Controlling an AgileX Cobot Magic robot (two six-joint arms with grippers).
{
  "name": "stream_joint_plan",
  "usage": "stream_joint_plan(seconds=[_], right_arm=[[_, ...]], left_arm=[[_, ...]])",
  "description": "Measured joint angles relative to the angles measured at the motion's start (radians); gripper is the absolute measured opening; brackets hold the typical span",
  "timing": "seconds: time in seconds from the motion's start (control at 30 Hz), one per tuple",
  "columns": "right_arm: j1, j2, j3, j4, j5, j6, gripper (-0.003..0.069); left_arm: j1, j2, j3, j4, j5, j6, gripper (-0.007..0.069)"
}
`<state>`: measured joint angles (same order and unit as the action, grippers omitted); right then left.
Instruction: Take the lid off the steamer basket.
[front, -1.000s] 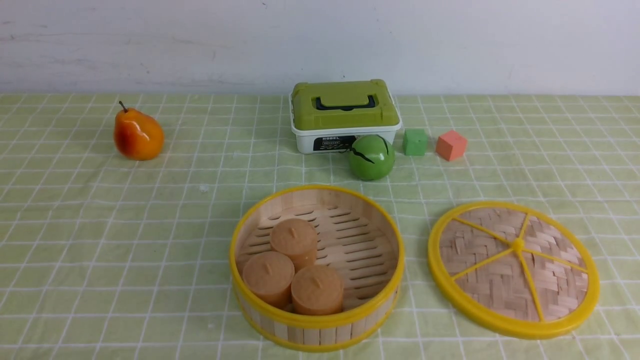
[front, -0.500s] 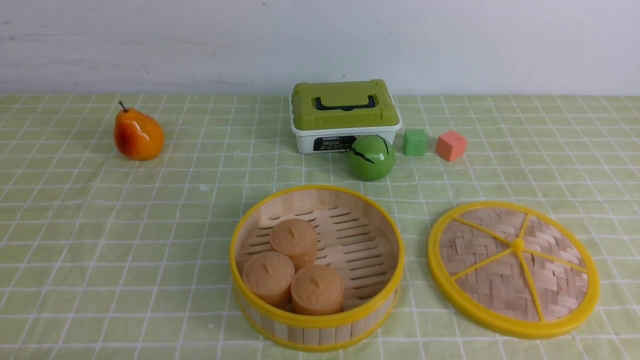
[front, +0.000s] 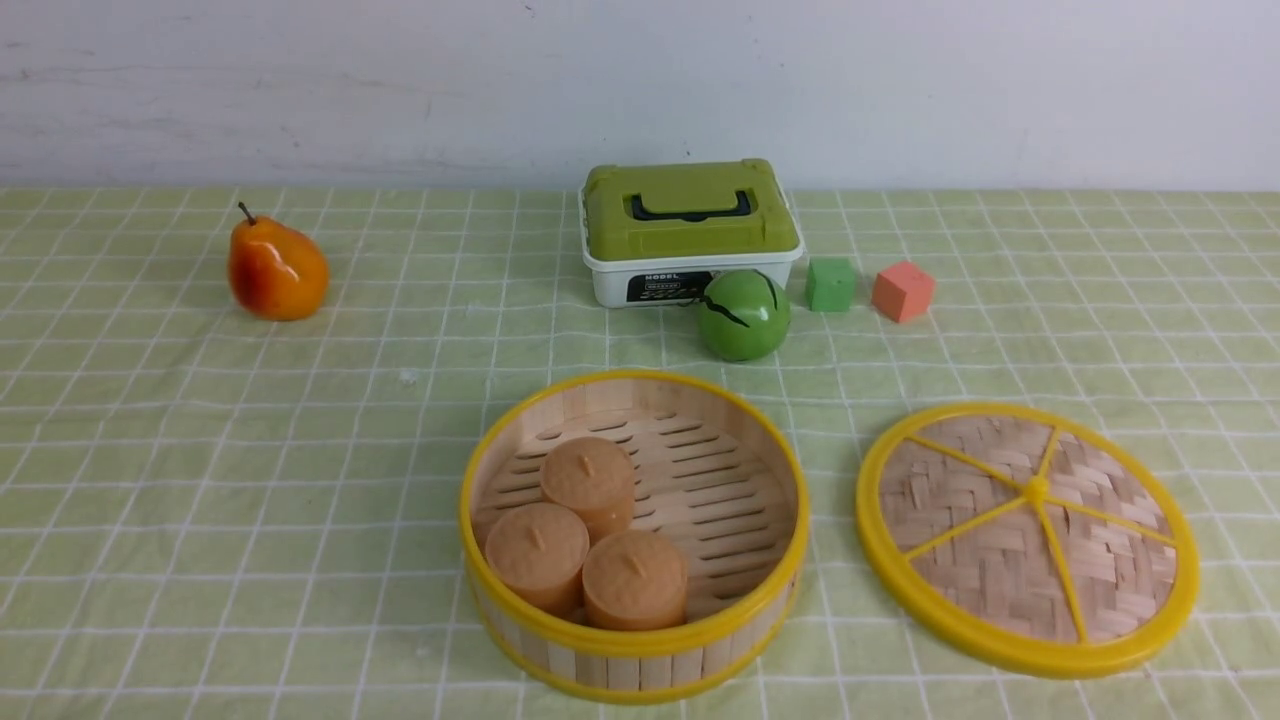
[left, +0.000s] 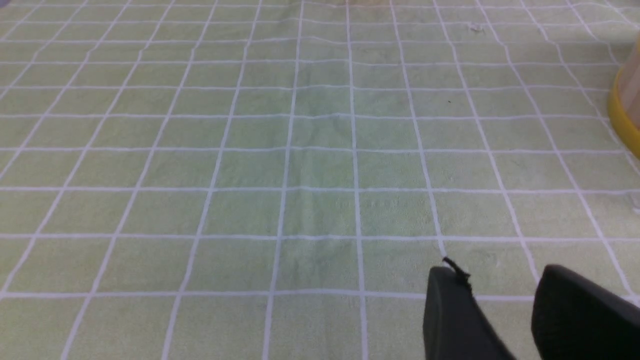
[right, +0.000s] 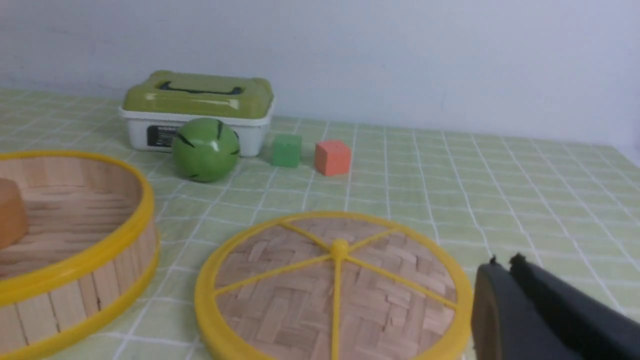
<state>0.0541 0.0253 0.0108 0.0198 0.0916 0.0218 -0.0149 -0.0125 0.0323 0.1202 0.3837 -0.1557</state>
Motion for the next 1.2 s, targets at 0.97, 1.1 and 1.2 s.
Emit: stream_joint_plan(seconds=[0.97,1.1,1.2], right_arm=[[-0.079,-0.035,0.006,-0.020,0.297,0.127,0.0045],[-0.079,-0.035,0.006,-0.020,0.298,0.127,0.0048],[-0.079,-0.035,0.006,-0.020,0.298,0.127,0.0054]], left_arm=[[0.000,0.000,0.000,0.000,0.000,0.000,0.0239],[0.000,0.000,0.000,0.000,0.000,0.000,0.0239],[0.000,0.000,0.000,0.000,0.000,0.000,0.0239]])
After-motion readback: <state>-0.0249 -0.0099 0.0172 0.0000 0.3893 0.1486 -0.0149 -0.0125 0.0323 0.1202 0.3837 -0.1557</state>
